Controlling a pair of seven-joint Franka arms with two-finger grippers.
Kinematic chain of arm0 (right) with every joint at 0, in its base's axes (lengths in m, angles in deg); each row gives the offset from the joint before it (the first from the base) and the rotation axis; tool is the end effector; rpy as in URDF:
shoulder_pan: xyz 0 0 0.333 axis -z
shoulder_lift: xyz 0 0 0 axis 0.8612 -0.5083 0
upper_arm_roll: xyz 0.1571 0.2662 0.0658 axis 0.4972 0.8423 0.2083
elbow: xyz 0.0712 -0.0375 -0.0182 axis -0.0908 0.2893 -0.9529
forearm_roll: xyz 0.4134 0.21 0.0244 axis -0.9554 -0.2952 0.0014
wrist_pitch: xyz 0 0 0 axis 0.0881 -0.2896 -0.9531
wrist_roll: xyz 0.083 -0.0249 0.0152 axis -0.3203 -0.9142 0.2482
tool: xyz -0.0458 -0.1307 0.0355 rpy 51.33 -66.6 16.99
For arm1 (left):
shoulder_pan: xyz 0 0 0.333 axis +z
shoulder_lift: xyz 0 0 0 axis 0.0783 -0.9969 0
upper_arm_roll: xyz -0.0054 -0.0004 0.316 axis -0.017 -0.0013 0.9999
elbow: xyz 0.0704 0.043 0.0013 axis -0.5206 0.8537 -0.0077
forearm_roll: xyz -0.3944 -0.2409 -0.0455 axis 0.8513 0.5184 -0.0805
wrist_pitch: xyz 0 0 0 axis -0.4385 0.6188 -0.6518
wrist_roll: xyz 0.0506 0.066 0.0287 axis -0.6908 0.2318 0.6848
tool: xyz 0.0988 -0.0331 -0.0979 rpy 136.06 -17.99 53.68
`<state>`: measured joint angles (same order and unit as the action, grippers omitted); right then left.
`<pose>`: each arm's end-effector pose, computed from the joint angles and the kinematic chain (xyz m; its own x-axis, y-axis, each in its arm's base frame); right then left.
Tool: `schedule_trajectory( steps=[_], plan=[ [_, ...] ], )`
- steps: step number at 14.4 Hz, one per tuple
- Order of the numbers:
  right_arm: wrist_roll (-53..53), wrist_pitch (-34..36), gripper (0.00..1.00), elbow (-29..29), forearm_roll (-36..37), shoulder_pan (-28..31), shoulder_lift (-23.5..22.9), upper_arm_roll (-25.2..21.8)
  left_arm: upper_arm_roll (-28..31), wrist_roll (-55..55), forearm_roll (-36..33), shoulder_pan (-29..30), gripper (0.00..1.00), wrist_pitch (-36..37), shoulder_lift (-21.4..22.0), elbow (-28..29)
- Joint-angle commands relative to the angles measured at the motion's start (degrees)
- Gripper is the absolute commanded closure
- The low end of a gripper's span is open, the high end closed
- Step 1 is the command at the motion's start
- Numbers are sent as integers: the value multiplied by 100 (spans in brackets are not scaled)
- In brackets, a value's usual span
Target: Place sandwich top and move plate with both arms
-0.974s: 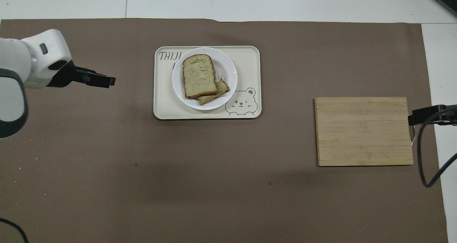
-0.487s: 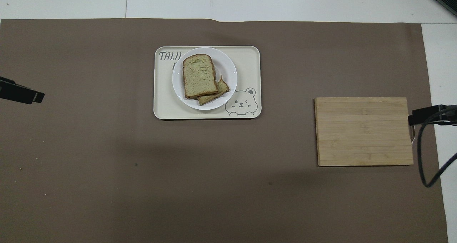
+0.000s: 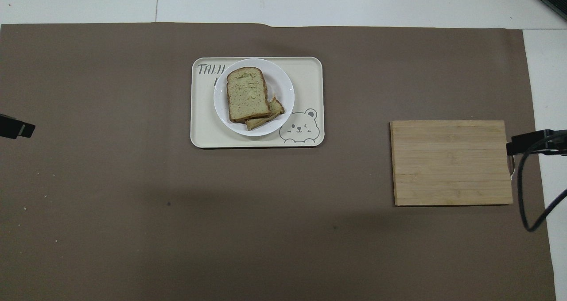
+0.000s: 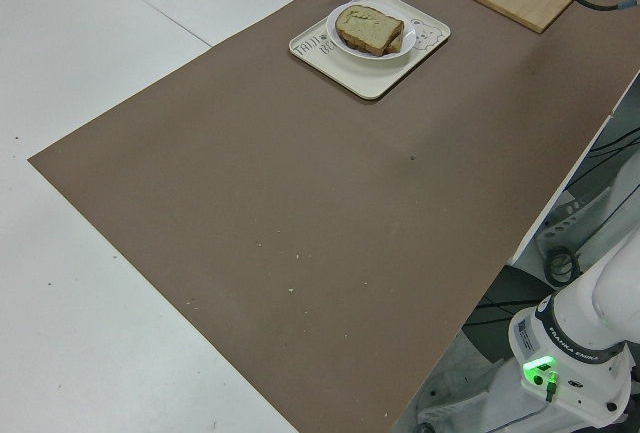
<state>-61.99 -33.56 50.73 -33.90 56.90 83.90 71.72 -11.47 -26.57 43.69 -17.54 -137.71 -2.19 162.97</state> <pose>0.5910 -0.0337 0.6072 0.9995 -0.0307 -0.0025 -0.0307 -0.9994 0.0143 0.6105 0.0143 0.6675 0.9183 -0.3956 0.0158 -0.3959 -0.9170 0.0488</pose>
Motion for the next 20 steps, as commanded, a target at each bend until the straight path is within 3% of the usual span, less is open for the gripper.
schedule_trajectory(
  steps=[1,7,10,13,20],
  plan=[
    [61,-58,0,-52,3,114,-74,25,23,56,-136,-22,0,50,192,91],
    [52,-58,0,0,-40,105,-39,33,14,959,-119,-49,0,32,157,83],
    [8,-5,0,-9,-31,105,-30,33,-126,935,-101,239,0,32,192,74],
    [8,48,0,-53,-31,105,-56,33,-740,926,-119,794,0,6,174,65],
    [-1,92,0,-53,-40,105,-48,42,-795,926,-171,900,0,85,139,48]
  ],
)
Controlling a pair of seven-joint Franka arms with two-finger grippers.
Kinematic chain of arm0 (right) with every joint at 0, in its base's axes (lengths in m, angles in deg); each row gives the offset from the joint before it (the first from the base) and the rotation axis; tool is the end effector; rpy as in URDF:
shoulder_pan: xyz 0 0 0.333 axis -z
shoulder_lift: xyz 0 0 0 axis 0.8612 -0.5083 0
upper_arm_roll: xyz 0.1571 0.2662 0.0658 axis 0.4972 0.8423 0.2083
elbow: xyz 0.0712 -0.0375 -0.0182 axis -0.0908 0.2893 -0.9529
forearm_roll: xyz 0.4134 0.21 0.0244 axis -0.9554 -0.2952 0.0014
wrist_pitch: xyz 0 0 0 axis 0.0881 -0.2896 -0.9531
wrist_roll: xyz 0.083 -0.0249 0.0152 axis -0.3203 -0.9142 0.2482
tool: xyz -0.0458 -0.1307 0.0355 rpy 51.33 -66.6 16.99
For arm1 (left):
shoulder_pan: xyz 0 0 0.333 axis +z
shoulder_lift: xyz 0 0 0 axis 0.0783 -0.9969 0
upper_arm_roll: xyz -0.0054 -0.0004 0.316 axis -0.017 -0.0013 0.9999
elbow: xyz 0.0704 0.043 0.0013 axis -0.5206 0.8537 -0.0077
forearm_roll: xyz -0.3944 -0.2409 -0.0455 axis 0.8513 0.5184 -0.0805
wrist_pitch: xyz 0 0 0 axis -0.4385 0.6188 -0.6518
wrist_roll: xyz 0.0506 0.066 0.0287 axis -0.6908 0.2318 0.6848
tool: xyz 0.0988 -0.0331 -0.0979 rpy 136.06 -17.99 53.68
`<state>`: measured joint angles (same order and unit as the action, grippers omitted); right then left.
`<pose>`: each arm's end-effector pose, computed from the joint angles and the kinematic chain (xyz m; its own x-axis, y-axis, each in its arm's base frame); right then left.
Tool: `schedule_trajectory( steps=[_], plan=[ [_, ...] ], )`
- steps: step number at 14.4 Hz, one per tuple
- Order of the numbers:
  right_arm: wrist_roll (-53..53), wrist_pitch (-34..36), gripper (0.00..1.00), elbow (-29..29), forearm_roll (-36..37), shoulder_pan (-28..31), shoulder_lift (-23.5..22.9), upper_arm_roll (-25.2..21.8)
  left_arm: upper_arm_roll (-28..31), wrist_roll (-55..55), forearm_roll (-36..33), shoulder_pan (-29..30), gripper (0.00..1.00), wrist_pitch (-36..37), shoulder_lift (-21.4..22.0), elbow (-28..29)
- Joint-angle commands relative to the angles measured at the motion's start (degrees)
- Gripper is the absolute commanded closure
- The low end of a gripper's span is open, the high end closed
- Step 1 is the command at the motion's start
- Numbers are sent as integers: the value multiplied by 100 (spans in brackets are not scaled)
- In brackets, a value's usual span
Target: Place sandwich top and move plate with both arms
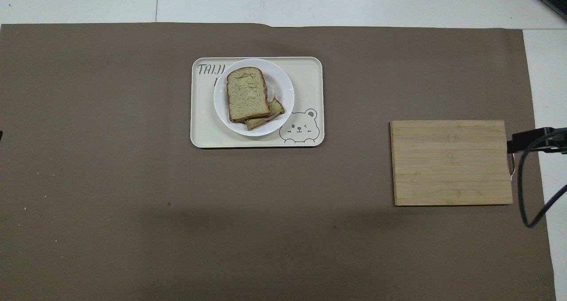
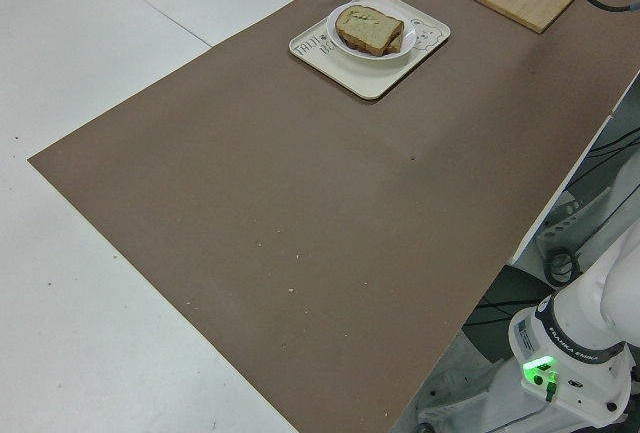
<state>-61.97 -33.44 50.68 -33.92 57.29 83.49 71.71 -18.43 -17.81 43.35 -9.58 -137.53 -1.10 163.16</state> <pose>0.5924 -0.0377 0.6032 0.9992 -0.0381 -0.0108 -0.0379 -0.9992 0.0144 0.6035 0.0273 0.6766 0.9722 -0.2334 0.0194 -0.2341 -0.9711 0.0467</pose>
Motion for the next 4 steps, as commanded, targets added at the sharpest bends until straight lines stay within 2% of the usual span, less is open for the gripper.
schedule_trajectory(
  steps=[1,4],
  plan=[
    [-2,71,0,-48,-39,66,-7,44,-99,51,-146,113,0,93,56,36],
    [-2,80,0,-39,-39,66,2,44,-99,51,-181,61,0,111,39,36]
  ],
)
